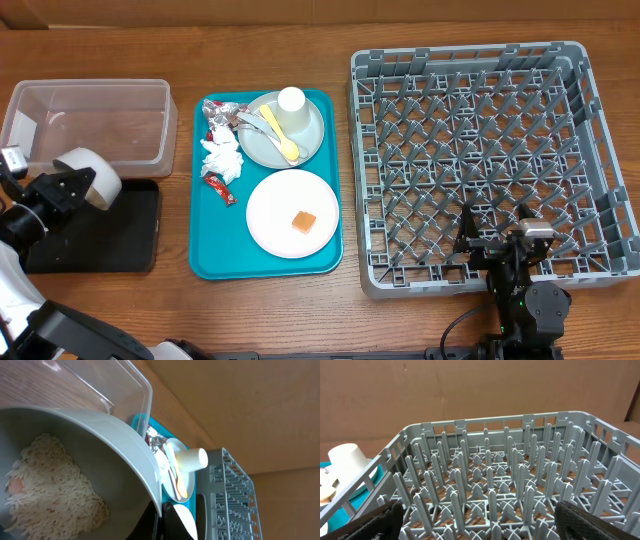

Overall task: Sort waste into correct bins and load items into the dishwasher rack
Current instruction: 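Tilt the grey bowl with the left gripper, pouring rice onto black tray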

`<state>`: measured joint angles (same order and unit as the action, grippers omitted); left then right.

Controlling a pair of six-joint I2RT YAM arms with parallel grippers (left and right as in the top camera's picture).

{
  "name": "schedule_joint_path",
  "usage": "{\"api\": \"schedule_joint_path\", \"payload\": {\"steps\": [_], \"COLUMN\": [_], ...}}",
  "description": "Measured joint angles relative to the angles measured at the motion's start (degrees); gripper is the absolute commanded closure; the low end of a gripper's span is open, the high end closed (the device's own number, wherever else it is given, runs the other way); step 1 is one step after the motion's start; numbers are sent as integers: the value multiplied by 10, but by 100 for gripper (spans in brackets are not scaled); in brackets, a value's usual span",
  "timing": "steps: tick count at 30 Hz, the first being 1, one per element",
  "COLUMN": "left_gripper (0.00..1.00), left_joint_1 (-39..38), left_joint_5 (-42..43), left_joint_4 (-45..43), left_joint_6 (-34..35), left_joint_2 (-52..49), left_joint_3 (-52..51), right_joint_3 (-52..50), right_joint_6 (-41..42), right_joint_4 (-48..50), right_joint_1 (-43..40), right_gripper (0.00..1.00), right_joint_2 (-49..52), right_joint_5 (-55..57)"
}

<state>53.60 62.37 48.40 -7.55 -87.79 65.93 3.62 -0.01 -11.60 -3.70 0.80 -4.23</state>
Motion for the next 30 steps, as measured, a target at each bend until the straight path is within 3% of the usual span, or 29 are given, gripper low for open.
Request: {"api": "schedule_joint_path", "payload": {"steps": [6,20,30], "left_gripper": [96,96,96], "left_joint_1": [29,35,35], "left_joint_5": [0,6,17], "left_joint_4": [-3,-105,-110], "left_joint_6": [-2,-13,-39], "left_joint_2": [0,0,0], "left_joint_3": [-14,-102,-112], "right_joint_3": [0,0,0], "right_joint_6": [0,0,0], "right_joint_4": [0,0,0], "right_joint_1": [0,0,0], "right_gripper": [0,0,0], "right_joint_2": [0,0,0], "right_joint_5": [0,0,0]}}
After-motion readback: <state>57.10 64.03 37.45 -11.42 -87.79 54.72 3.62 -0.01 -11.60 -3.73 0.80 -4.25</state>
